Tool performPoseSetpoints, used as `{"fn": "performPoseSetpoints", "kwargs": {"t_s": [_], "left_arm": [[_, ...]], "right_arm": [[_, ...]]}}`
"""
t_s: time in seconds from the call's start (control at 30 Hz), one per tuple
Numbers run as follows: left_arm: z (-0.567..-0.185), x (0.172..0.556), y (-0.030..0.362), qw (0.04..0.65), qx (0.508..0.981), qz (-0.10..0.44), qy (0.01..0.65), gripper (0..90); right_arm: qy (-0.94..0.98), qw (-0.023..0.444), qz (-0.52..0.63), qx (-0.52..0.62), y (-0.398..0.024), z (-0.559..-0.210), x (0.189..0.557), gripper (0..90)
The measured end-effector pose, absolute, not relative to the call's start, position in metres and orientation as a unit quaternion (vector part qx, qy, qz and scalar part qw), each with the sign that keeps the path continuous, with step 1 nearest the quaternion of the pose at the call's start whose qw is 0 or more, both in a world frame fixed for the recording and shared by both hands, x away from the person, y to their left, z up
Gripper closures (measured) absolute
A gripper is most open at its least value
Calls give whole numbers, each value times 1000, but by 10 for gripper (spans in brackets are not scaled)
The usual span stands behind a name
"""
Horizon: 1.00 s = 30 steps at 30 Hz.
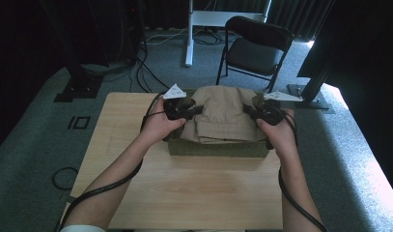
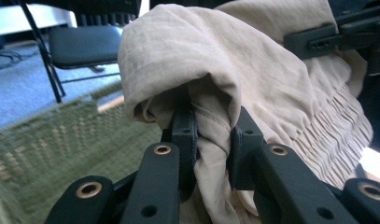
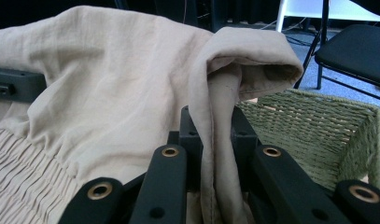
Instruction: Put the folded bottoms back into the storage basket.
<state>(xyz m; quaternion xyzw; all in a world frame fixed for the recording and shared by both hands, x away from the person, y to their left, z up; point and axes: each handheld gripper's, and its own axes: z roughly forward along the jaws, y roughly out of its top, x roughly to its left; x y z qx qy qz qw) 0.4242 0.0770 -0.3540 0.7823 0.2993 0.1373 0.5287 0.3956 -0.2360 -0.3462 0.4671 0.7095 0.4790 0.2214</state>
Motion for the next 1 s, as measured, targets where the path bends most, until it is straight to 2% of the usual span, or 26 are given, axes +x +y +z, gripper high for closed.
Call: {"fn": "performPoseSetpoints", "kwargs": {"t_s": [0.37,0.5,0.83,1.0], "left_arm": [[-360,462,72,522,777,157,315,776],[-373,475,68,521,773,147,331,776],[-415,498,58,510,765,119,374,776],[-430,505,52,493,773,124,381,776]], "right_arm": [[694,217,468,503,-235,-356,435,802],[693,219,456,513,-235,-364,447,803],[692,208,429,542,-240,-405,474,803],[693,206,409,556,-239,-424,487,803]]}}
